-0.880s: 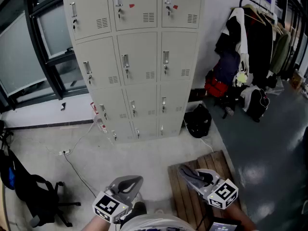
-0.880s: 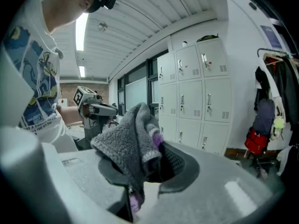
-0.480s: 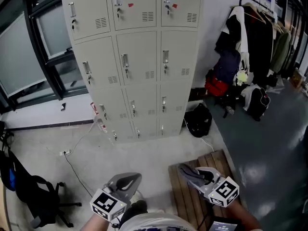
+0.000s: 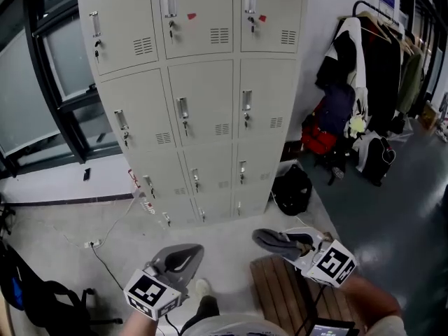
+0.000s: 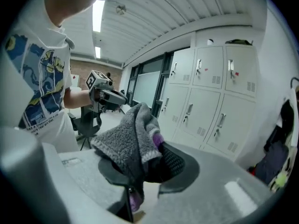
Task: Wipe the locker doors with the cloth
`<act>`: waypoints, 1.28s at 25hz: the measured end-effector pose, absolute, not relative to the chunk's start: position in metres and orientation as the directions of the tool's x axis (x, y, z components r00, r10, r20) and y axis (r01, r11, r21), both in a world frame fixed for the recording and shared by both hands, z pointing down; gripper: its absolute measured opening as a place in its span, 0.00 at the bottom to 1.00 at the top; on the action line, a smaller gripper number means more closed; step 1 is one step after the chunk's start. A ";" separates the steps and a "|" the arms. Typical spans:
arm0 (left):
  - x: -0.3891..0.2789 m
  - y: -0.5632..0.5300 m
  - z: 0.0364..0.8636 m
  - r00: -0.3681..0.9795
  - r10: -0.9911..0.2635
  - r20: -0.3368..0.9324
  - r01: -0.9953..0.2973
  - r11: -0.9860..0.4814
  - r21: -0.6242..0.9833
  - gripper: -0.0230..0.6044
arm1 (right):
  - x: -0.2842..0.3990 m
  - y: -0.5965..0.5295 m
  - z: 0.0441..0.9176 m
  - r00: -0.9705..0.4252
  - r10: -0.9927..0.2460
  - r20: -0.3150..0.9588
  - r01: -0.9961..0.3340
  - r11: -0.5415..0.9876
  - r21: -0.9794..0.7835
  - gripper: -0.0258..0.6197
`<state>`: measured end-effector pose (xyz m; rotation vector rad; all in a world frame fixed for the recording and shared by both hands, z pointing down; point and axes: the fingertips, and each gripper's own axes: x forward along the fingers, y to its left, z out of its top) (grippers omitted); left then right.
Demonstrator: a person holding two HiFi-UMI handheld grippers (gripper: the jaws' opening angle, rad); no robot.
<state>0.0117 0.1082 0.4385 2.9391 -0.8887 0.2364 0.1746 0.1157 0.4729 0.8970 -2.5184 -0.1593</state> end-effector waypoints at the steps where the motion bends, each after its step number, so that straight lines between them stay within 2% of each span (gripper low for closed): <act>1: 0.009 0.090 0.428 0.827 -0.540 0.158 -0.546 -0.838 -0.002 0.04 | 0.169 0.096 0.459 -0.679 -0.630 0.376 -0.563 0.776 0.283 0.21; 6: 0.000 -0.004 0.365 0.865 -0.488 0.118 -0.480 -0.873 -0.088 0.04 | 0.136 -0.013 0.370 -0.651 -0.675 0.346 -0.514 0.728 0.453 0.21; 14: -0.005 -0.115 0.292 0.923 -0.374 0.096 -0.350 -0.916 -0.197 0.04 | 0.107 -0.185 0.215 -0.560 -0.799 0.218 -0.491 0.532 0.690 0.21; 19: 0.016 -0.160 0.250 0.941 -0.332 0.071 -0.306 -0.920 -0.247 0.04 | 0.105 -0.269 0.124 -0.507 -0.849 0.145 -0.366 0.365 0.856 0.21; 32: 0.089 -0.235 0.204 0.956 -0.286 0.060 -0.262 -0.931 -0.255 0.04 | 0.122 -0.396 -0.112 -0.469 -0.877 -0.109 -0.242 0.009 0.970 0.21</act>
